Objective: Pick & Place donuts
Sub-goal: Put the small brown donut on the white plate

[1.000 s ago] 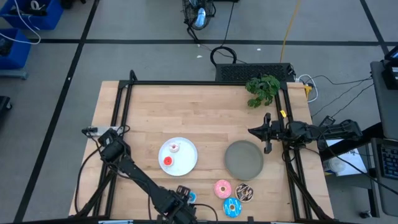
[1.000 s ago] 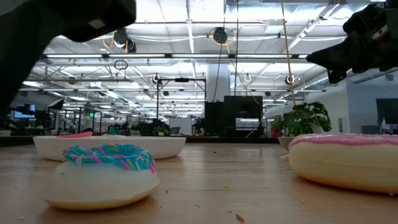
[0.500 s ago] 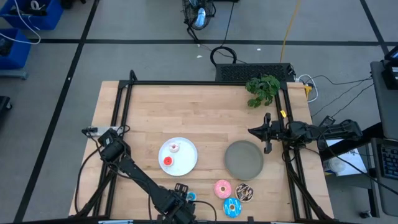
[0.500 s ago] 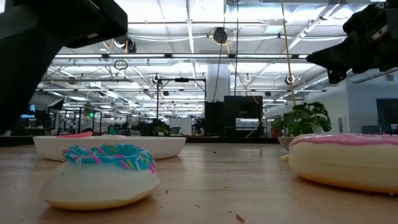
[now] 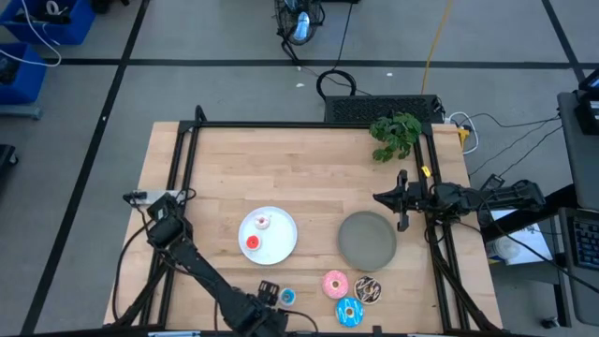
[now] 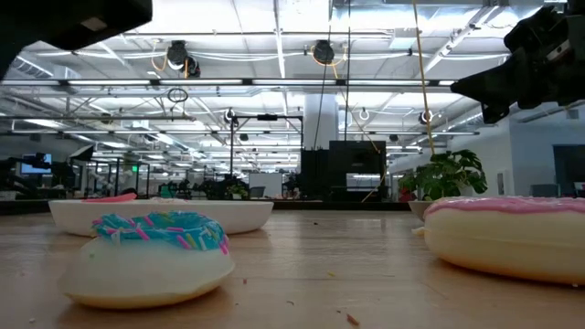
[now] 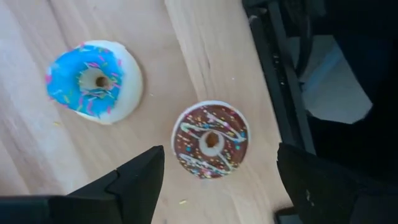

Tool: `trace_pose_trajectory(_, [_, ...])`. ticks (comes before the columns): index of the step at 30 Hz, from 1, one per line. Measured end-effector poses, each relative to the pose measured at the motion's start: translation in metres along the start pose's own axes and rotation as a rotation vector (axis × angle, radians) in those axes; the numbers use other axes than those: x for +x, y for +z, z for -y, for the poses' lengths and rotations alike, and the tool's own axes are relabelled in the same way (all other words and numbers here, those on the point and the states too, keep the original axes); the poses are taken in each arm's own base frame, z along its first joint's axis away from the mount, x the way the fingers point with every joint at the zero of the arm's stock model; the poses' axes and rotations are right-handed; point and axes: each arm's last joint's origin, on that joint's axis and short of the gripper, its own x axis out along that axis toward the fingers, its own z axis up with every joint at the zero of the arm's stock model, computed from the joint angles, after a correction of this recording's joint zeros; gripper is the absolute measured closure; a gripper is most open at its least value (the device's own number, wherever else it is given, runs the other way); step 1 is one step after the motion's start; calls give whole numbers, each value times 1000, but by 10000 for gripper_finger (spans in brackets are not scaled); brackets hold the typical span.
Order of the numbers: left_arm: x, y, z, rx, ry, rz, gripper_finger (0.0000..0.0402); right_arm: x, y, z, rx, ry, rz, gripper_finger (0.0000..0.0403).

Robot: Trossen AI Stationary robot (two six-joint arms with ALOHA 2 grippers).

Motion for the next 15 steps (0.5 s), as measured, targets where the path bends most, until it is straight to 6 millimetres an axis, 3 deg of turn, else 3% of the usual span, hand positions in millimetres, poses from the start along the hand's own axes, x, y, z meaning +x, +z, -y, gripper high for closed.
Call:
trace_pose_trajectory(8, [0, 3, -7, -29, 19, 3, 91, 1, -2, 0, 11, -2, -22, 403])
trace_pose_trajectory(15, [27, 3, -9, -31, -11, -72, 91, 3, -4, 0, -3, -5, -44, 403])
